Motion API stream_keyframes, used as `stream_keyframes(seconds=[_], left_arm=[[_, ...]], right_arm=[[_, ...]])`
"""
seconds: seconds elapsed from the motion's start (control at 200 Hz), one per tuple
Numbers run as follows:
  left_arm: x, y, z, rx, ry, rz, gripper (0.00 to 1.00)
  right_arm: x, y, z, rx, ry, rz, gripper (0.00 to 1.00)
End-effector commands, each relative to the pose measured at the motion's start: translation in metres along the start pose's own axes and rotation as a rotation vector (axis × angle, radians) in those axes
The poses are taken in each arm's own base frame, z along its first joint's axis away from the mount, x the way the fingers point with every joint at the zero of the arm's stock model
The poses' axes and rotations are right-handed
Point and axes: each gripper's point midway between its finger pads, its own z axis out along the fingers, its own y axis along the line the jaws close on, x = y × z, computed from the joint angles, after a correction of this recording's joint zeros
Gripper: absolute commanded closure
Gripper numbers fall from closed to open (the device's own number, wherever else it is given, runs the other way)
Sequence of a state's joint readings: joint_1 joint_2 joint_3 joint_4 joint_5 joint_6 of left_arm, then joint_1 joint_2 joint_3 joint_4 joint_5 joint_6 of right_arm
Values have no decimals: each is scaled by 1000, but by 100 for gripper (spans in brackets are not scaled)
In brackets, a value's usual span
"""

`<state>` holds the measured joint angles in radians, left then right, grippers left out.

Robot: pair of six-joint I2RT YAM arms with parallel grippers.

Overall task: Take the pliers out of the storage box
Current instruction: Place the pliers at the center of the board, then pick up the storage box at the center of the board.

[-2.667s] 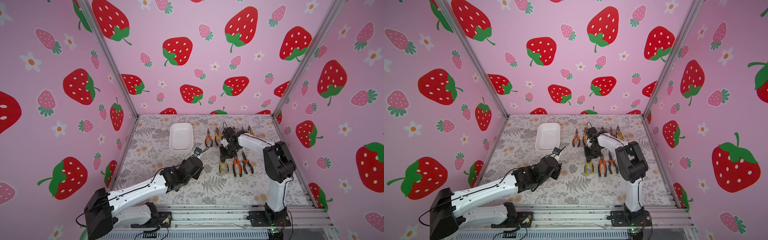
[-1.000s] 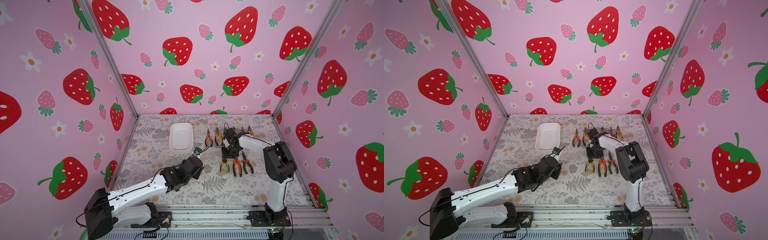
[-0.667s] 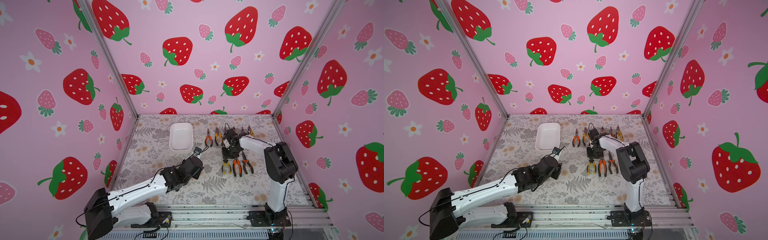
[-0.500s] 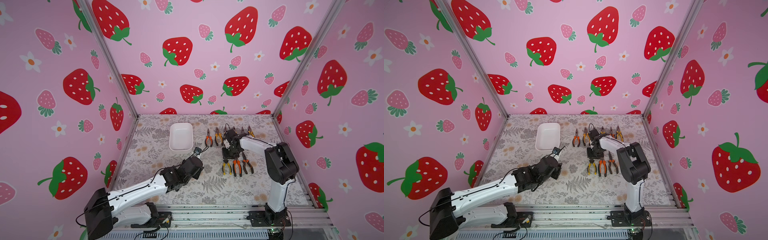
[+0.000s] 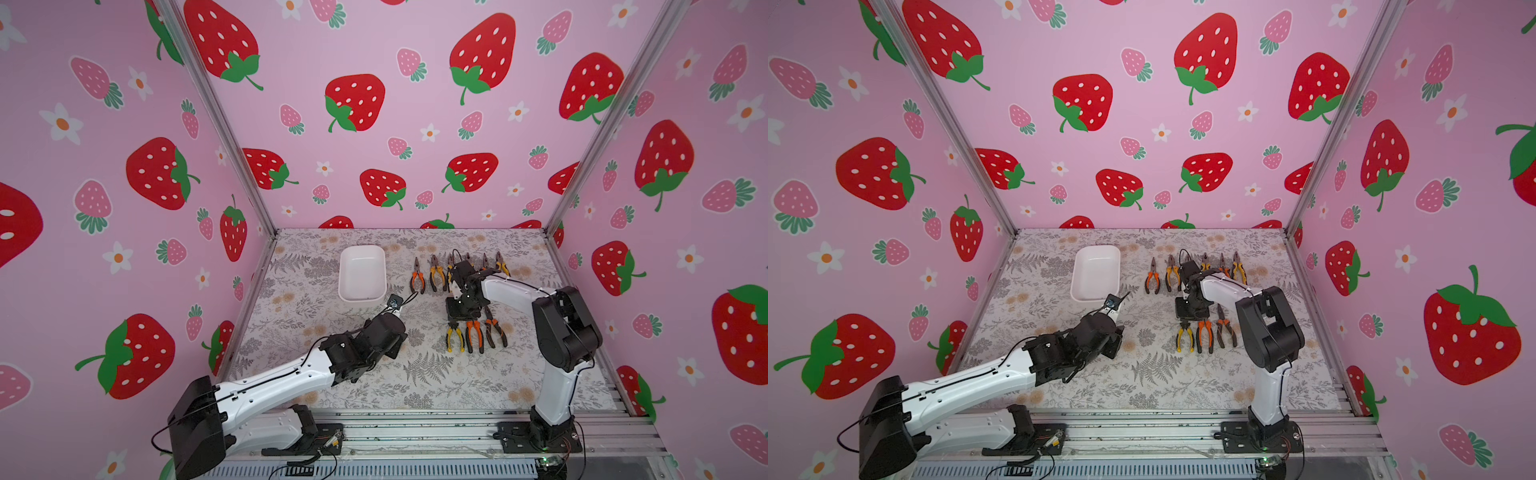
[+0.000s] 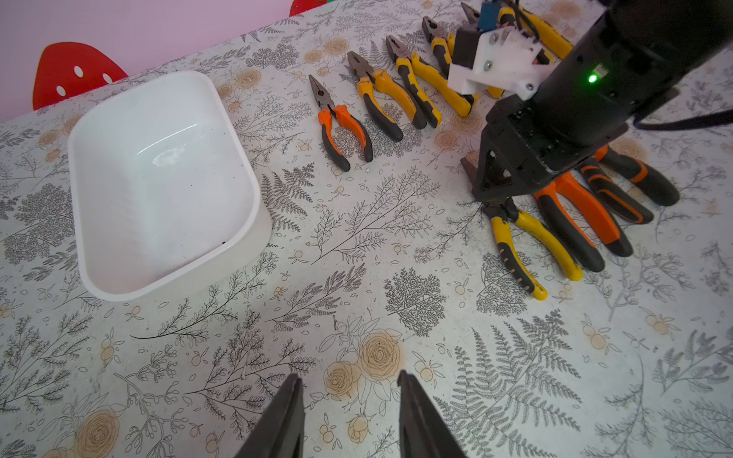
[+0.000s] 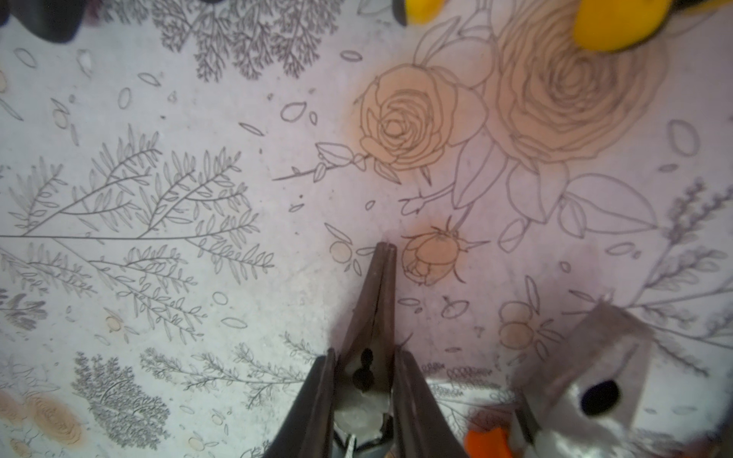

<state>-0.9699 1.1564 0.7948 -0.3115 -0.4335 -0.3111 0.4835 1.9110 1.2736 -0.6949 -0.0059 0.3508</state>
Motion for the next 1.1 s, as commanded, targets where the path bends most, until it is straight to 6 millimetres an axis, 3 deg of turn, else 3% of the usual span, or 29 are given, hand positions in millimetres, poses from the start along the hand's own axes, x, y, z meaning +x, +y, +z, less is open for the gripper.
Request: stream_keyframes(seconds=[0.0,0.1,0.21,0.395,0.55,0.675,0.79,0.92,1.02,1.09], left_arm=[[-6,2,-4,3,-22,-12,59],[-8,3,-6,2,-26,-11,59],[-10,4,-7,3,-32,-16,59],[-14,6,-10,4,-41,-27,59],[-18,7,-16,19,-58,-50,59],[-23,12,-25,21,-79,-74,59],[-26,30,-31,-34,-92,-115,53],[-19,66,-26,-104,-13,-212,51],[-13,97,-18,-145,48,-314,38],[-14,122,-11,-167,73,-393,34]], right_arm=[[15,-1,1,2,46,7,67],[11,0,-5,-5,23,6,58],[-2,0,-26,1,-46,5,53],[-35,4,-100,-23,-236,-1,52],[-39,7,-163,-65,-342,0,52],[-31,9,-199,-122,-423,-4,55],[-18,11,-211,-176,-455,-2,59],[-4,9,-212,-198,-457,14,59],[7,4,-208,-195,-451,15,59],[14,3,-204,-203,-444,16,59]])
